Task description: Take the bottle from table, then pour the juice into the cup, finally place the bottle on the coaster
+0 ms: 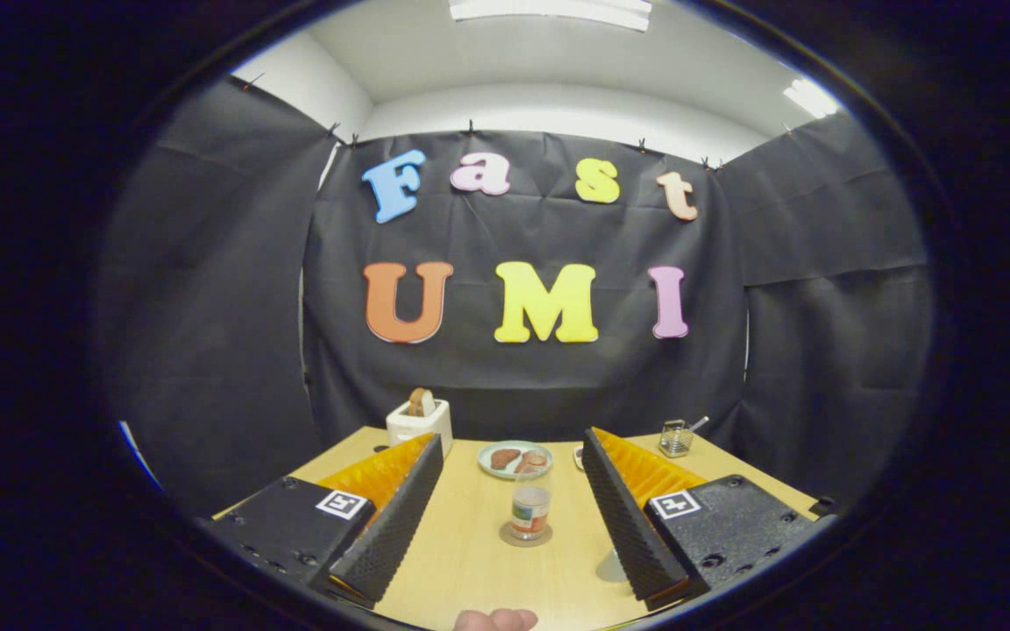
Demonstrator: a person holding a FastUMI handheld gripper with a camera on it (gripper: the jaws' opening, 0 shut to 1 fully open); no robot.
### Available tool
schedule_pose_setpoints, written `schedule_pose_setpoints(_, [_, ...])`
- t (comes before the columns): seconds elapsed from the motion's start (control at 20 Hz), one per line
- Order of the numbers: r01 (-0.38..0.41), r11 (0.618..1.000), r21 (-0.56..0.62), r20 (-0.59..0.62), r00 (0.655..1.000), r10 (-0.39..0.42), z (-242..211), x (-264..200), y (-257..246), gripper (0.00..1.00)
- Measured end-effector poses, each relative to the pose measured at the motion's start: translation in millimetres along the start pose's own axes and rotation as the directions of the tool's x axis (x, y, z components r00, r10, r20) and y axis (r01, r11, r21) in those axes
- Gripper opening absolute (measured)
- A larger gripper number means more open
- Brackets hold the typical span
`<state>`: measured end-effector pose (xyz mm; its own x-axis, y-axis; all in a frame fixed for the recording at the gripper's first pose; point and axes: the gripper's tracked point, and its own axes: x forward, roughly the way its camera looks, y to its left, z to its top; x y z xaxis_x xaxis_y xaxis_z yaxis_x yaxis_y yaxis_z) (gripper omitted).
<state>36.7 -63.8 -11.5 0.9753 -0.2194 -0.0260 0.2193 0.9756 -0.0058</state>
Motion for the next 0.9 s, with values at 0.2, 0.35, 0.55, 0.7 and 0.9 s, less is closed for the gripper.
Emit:
schedule_pose_setpoints(0.2, [0.006, 1.000, 0.019, 0.052, 0.999, -0.007, 16.9, -42.0, -4.6, 1.00])
schedule_pose_setpoints(0.35, [0.009, 0.999, 0.032, 0.062, 0.998, -0.011, 14.1, -65.4, -7.5, 1.00])
schedule_pose_setpoints(0.55, [0.022, 0.998, 0.059, 0.072, 0.997, -0.026, 7.2, -82.9, -19.3, 1.00])
schedule_pose_setpoints(0.7, [0.017, 0.997, 0.076, 0.065, 0.998, -0.022, 3.8, -88.1, -20.9, 1.00])
schedule_pose_setpoints(0.9, [0.030, 0.998, 0.050, 0.069, 0.997, -0.034, 3.5, -91.7, -24.5, 1.00])
